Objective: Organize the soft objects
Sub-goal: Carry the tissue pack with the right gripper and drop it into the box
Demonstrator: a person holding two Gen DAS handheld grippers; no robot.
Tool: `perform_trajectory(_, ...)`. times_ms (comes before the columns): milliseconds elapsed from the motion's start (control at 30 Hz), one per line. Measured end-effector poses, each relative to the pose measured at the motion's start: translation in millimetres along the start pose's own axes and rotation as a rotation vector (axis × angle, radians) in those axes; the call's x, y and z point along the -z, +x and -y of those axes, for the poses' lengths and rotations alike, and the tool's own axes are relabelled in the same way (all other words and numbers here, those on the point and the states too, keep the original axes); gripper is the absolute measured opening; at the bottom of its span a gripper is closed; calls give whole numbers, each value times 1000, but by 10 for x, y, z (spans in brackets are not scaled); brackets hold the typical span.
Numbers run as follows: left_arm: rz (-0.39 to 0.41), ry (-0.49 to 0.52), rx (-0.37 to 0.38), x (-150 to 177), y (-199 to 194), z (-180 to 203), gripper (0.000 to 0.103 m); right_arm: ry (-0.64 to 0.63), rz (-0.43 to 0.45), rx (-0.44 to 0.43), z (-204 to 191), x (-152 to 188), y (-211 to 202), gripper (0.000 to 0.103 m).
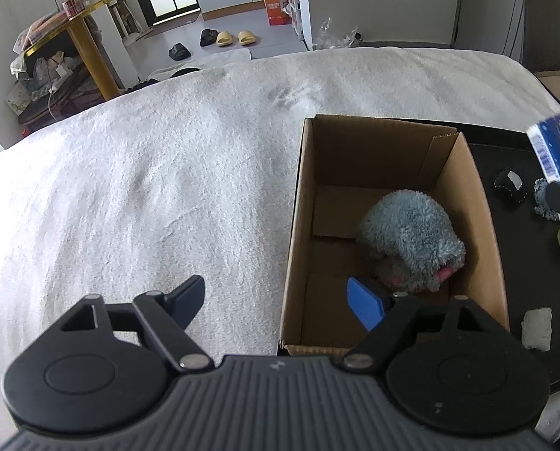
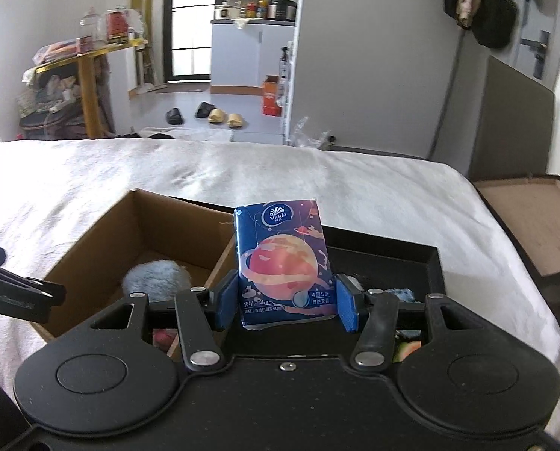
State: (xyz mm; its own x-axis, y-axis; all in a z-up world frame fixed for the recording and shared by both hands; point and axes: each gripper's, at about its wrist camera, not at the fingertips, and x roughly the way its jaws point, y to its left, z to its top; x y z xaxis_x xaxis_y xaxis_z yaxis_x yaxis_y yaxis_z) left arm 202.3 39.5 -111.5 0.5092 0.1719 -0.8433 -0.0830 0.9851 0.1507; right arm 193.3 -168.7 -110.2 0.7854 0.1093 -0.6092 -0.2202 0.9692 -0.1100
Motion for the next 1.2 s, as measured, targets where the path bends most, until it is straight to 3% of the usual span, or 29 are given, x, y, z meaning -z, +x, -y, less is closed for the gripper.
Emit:
perform_trajectory(367,-32,-34,42,-12,140,-79,60,-113,8,-83,-360,-189,94,52)
perform_trajectory(700,-77,-102,102,-7,298,-215,22,-204,-7,-152,-669,-276,184,52)
perform_trajectory(900,-73,-107,117,4,294,-218,20,-232,-13,-257,-847,-289,184,56)
perform_trajectory(1067,-70,-106,120,8,277,-213,20,-224,-22,-229,-826,-274,137,67)
perform_trajectory(1200,-66,-95,110,5,264,-199,18,-193,-34,-205,-723,-228,116,67)
